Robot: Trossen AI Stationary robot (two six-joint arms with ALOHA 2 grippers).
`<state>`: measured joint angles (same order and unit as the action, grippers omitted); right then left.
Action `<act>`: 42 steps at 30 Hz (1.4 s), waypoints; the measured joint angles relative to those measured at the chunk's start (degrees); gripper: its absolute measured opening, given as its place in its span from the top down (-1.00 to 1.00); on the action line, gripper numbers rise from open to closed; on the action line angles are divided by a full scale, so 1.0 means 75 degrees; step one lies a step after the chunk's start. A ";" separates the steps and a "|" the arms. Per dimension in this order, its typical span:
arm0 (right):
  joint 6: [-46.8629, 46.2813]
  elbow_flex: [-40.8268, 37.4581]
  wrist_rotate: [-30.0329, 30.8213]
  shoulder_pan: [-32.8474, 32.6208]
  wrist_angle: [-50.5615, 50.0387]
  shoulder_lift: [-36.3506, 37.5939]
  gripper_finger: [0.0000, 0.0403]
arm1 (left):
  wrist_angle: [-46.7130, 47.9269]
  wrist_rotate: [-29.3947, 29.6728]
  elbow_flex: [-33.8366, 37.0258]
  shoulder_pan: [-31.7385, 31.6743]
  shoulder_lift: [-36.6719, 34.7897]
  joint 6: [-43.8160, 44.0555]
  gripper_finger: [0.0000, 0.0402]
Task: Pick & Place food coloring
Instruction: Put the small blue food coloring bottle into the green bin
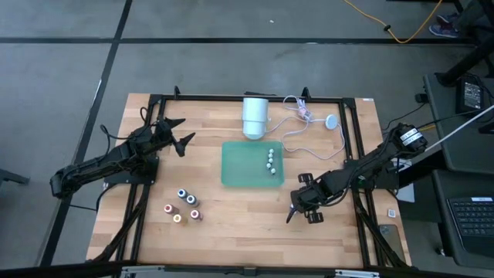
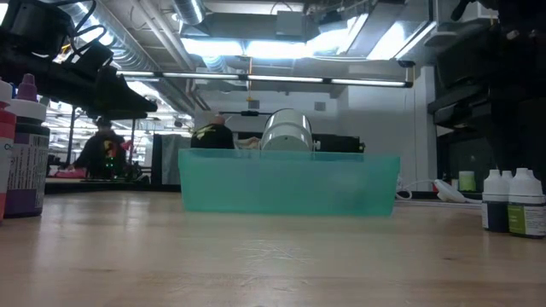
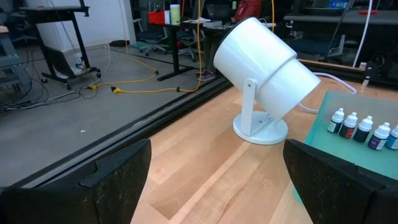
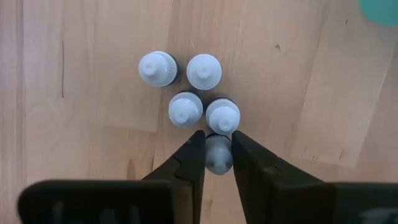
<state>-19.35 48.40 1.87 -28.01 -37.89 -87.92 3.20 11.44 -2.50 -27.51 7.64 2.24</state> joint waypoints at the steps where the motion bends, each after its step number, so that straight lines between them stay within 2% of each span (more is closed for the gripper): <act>1: 0.0000 0.0000 0.0000 0.0000 0.0000 0.0000 0.62 | 0.0000 0.0000 0.0002 -0.0003 0.0000 0.0000 -0.80; 14: -0.0070 0.0000 -0.0003 0.0000 -0.0020 0.0000 0.61 | 0.0000 0.0000 0.0001 0.0000 0.0000 0.0000 -0.80; 25: -0.0399 0.0000 -0.0003 0.0000 -0.0224 0.0000 0.31 | 0.0000 0.0000 0.0002 -0.0001 0.0000 0.0000 -0.80; 29: -0.0396 0.0000 -0.0003 0.0000 -0.0224 0.0000 0.25 | 0.0000 0.0000 0.0000 0.0000 0.0003 0.0000 -0.80; 34: -0.0393 0.0000 -0.0003 0.0000 -0.0231 0.0000 0.34 | 0.0000 0.0000 0.0002 -0.0001 0.0000 0.0000 -0.80; 42: -0.0549 0.0005 0.0000 0.0000 -0.0257 0.0010 0.69 | 0.0000 0.0000 0.0003 -0.0002 0.0000 0.0000 -0.80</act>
<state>-23.47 48.44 1.87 -28.01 -39.82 -87.84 3.20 11.44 -2.48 -27.52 7.64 2.24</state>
